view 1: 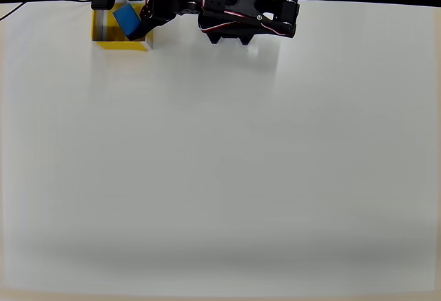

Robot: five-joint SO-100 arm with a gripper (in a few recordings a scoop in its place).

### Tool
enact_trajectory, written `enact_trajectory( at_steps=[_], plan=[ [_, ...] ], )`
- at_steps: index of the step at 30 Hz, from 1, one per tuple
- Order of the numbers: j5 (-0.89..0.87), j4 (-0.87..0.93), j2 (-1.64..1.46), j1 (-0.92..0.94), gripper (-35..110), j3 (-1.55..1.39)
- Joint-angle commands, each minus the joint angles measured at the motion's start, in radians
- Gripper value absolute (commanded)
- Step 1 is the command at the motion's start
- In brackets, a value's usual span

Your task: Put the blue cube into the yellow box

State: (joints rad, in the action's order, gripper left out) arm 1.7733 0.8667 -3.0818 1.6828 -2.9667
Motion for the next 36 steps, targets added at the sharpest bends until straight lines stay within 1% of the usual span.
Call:
enact_trajectory(
  at_steps=[1, 8, 11, 17, 21, 26, 31, 36],
  plan=[
    [0.048, 0.072, 0.044, 0.023, 19, 0.229],
    [0.078, 0.304, 0.143, 0.02, 6, 0.522],
    [0.089, 0.394, 0.173, -0.002, 3, 0.618],
    [0.025, 0.428, 0.196, -0.179, 0, 0.684],
    [0.025, 0.454, 0.183, -0.364, 0, 0.678],
    [-0.069, 0.459, 0.146, -0.681, 0, 0.635],
    [-0.13, 0.407, 0.069, -1.008, 0, 0.508],
    [-0.129, 0.437, -0.008, -1.301, 0, 0.388]
  ],
)
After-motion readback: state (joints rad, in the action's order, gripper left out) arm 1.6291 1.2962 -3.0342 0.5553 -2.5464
